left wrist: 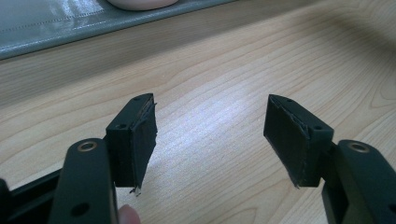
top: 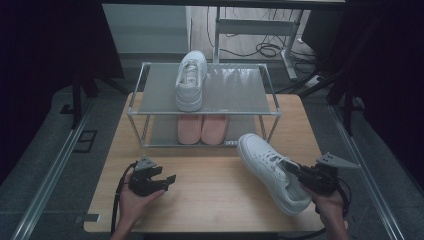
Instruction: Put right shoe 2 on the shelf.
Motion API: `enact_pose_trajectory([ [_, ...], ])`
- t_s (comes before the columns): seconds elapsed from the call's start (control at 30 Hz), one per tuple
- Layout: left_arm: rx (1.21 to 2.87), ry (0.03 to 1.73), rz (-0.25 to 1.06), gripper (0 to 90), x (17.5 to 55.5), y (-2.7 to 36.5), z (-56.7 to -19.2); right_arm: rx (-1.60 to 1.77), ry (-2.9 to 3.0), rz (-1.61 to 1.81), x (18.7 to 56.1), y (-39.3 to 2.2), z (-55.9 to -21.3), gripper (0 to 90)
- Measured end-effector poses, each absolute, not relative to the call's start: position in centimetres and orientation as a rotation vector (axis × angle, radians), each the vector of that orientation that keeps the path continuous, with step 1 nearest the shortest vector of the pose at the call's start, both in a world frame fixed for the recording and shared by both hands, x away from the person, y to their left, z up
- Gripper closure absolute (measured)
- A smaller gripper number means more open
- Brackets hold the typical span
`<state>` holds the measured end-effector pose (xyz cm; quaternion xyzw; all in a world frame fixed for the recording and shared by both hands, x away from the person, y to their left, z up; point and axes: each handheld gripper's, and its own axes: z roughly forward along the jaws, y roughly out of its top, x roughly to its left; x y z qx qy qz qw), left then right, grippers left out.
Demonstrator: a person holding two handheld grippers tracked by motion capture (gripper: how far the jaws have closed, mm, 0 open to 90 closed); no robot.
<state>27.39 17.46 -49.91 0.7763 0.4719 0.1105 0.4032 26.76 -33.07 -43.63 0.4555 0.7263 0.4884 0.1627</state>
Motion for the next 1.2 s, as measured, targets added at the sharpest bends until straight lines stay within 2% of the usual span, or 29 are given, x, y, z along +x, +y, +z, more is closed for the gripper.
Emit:
enact_pose_trajectory([
  [0.67, 1.965, 1.192, 0.277, 34.8, 27.4, 17.5, -50.0, 1.217, 2.116, 1.444, 27.6, -29.1, -42.6, 82.6],
  [1.2, 1.966, 1.198, 0.268, 34.7, 27.5, 17.4, -50.0, 1.135, 2.136, 1.515, 28.0, -26.8, -40.3, 82.7],
])
